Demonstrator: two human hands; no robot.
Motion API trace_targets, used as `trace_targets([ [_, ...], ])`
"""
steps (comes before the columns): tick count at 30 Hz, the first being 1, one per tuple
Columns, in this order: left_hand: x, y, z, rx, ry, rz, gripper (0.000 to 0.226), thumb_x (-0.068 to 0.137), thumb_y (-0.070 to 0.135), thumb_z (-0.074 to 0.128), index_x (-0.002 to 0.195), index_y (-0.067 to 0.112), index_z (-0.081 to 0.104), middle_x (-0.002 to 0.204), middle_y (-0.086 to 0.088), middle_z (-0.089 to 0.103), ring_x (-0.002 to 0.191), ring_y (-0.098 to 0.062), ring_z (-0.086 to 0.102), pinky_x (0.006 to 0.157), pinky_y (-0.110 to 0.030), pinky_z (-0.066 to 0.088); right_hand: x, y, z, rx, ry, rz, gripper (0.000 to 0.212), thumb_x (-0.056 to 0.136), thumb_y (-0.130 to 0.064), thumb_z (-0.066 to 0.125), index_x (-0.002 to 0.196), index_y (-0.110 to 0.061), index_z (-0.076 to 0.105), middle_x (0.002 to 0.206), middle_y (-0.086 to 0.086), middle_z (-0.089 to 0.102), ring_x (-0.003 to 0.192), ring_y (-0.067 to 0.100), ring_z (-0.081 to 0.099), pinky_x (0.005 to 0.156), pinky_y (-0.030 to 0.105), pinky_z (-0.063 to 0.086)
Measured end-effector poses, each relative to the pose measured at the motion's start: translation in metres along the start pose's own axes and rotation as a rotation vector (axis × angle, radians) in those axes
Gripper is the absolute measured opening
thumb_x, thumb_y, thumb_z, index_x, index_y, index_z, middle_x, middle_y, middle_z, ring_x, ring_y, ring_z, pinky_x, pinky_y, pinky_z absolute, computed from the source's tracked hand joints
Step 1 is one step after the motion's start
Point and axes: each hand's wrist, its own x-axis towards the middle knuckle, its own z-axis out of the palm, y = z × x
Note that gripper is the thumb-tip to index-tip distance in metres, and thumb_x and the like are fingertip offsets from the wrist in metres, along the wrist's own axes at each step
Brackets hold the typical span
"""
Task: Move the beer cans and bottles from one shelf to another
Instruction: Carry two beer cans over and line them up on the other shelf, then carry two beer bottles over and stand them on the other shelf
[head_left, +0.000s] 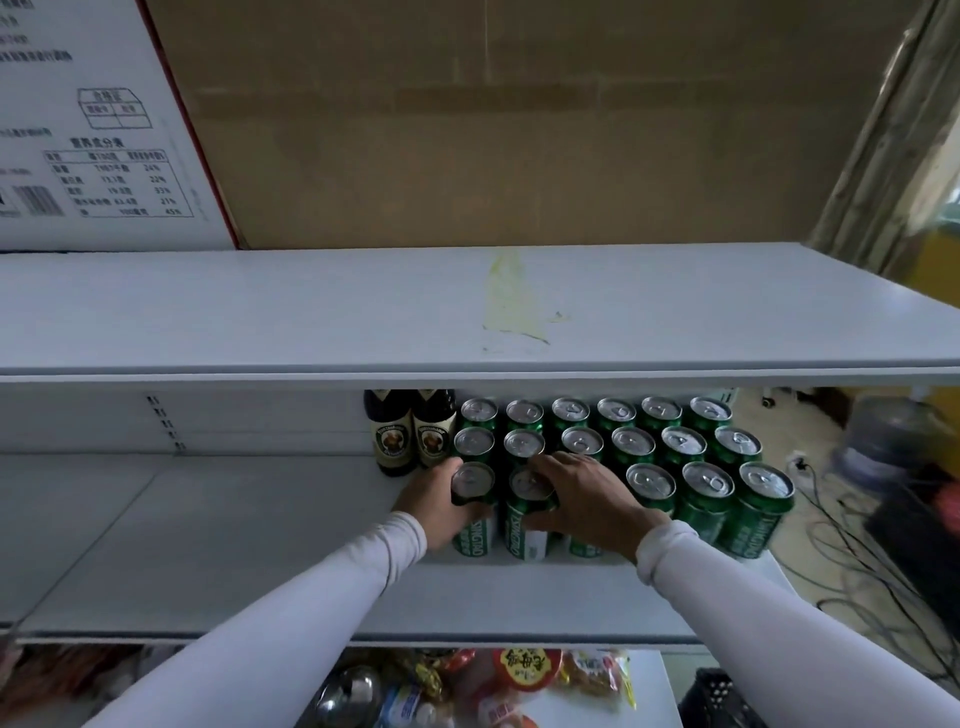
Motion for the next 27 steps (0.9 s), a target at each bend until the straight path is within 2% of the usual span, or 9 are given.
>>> trace_targets([
  [2, -0.004, 0.003, -0.005, 0.022, -0.023, 0.002, 0.060, 0.072, 0.041, 0.079, 0.118, 0.014, 0.054, 0.118, -0.004, 0.064, 0.108, -0.023, 0.060, 0.086, -0.026, 0.045, -0.002, 0.001, -0.003, 0.004, -0.018, -0.004, 0.071, 0.072, -0.062, 0.072, 0.125, -0.019, 0.052, 0.112, 0.002, 0.062, 0.102, 0.027, 0.059, 0.075, 0.031, 0.042],
  [5, -0.015, 0.003, -0.015, 0.047, -0.040, -0.001, 0.083, 0.070, 0.044, 0.078, 0.137, 0.012, 0.043, 0.137, -0.006, 0.053, 0.122, -0.023, 0.053, 0.099, -0.030, 0.042, -0.007, -0.004, -0.015, 0.039, -0.025, 0.008, 0.078, 0.074, -0.060, 0.073, 0.136, -0.020, 0.048, 0.118, 0.003, 0.061, 0.104, 0.026, 0.060, 0.079, 0.033, 0.048],
  [10, -0.039, -0.011, -0.044, 0.205, -0.080, 0.051, 0.068, 0.081, 0.042, 0.070, 0.138, 0.018, 0.044, 0.142, -0.005, 0.048, 0.128, -0.024, 0.048, 0.103, -0.031, 0.040, -0.010, -0.032, -0.040, 0.062, 0.036, 0.000, 0.069, 0.080, -0.058, 0.068, 0.139, -0.027, 0.050, 0.134, 0.001, 0.059, 0.117, 0.025, 0.058, 0.087, 0.031, 0.046],
  [12, -0.053, -0.021, -0.061, 0.294, -0.138, 0.065, 0.068, 0.084, 0.045, 0.066, 0.141, 0.019, 0.040, 0.146, -0.005, 0.043, 0.131, -0.025, 0.044, 0.105, -0.030, 0.037, -0.007, -0.054, -0.049, 0.046, -0.005, 0.006, 0.063, 0.082, -0.057, 0.066, 0.136, -0.029, 0.052, 0.135, -0.001, 0.059, 0.120, 0.024, 0.057, 0.092, 0.032, 0.047],
  [14, -0.069, -0.034, -0.081, 0.357, -0.159, 0.069, 0.073, 0.086, 0.049, 0.062, 0.146, 0.021, 0.032, 0.151, -0.004, 0.035, 0.136, -0.023, 0.037, 0.109, -0.027, 0.031, -0.002, -0.083, -0.054, 0.023, -0.065, 0.018, 0.053, 0.083, -0.057, 0.061, 0.131, -0.035, 0.053, 0.130, -0.003, 0.060, 0.116, 0.025, 0.058, 0.088, 0.033, 0.047],
  [19, -0.130, -0.092, -0.162, 0.396, -0.091, 0.034, 0.073, 0.084, 0.054, 0.062, 0.142, 0.018, 0.038, 0.145, -0.006, 0.044, 0.130, -0.024, 0.045, 0.107, -0.034, 0.038, 0.034, -0.195, -0.051, -0.020, -0.140, -0.057, 0.048, 0.086, -0.055, 0.060, 0.121, -0.023, 0.058, 0.124, 0.001, 0.059, 0.115, 0.025, 0.056, 0.095, 0.035, 0.045],
  [21, -0.161, -0.128, -0.202, 0.388, -0.045, 0.005, 0.071, 0.083, 0.055, 0.063, 0.140, 0.018, 0.042, 0.143, -0.006, 0.047, 0.128, -0.025, 0.047, 0.106, -0.036, 0.039, 0.049, -0.258, -0.045, -0.050, -0.156, -0.138, 0.053, 0.088, -0.054, 0.061, 0.126, -0.017, 0.056, 0.125, 0.004, 0.059, 0.117, 0.027, 0.056, 0.093, 0.030, 0.044],
  [23, -0.195, -0.167, -0.242, 0.386, 0.013, -0.023, 0.069, 0.083, 0.053, 0.064, 0.138, 0.017, 0.045, 0.141, -0.005, 0.050, 0.128, -0.024, 0.047, 0.105, -0.034, 0.039, 0.065, -0.324, -0.036, -0.066, -0.181, -0.226, 0.063, 0.089, -0.054, 0.062, 0.137, -0.015, 0.051, 0.135, 0.004, 0.056, 0.123, 0.024, 0.054, 0.100, 0.030, 0.043],
  [27, -0.267, -0.245, -0.310, 0.375, 0.099, -0.137, 0.066, 0.083, 0.049, 0.065, 0.136, 0.015, 0.046, 0.139, -0.006, 0.051, 0.126, -0.023, 0.048, 0.105, -0.031, 0.038, 0.096, -0.448, -0.011, -0.028, -0.196, -0.348, 0.067, 0.088, -0.056, 0.062, 0.139, -0.016, 0.050, 0.139, 0.004, 0.054, 0.124, 0.023, 0.052, 0.102, 0.032, 0.041],
])
